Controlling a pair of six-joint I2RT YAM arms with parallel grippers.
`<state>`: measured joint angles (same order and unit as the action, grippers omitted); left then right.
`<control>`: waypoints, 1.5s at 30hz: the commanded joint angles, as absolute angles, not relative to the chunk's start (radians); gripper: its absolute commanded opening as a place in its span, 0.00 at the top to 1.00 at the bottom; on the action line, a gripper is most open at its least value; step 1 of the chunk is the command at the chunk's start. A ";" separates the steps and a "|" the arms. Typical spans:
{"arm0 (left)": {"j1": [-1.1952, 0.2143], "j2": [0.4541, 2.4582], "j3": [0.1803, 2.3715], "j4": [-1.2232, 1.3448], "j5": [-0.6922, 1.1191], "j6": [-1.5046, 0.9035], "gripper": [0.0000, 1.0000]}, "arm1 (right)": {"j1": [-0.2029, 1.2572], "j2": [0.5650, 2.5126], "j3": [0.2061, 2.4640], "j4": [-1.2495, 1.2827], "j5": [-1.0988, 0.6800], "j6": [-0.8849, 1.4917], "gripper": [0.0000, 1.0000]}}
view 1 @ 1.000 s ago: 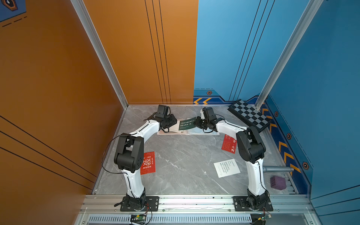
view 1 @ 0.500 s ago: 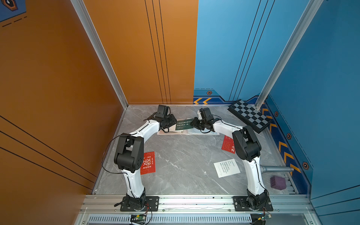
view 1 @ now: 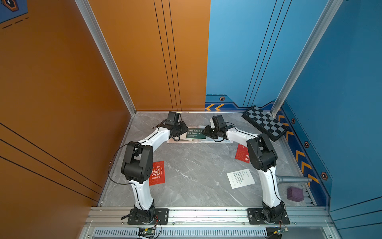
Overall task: Place the photos into the photo albums
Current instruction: Insert the photo into the photo album.
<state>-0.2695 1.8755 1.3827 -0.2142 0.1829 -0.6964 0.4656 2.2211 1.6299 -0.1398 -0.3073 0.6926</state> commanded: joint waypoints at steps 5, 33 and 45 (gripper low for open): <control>-0.276 1.849 1.410 -0.237 0.171 -0.675 0.59 | 0.444 2.142 1.637 -0.259 -0.216 0.610 0.69; -0.275 1.869 1.420 -0.239 0.179 -0.673 0.58 | 0.463 2.290 1.771 -0.353 -0.212 0.602 0.93; -0.270 1.879 1.427 -0.239 0.181 -0.672 0.58 | 0.481 2.365 1.856 -0.355 -0.274 0.623 0.93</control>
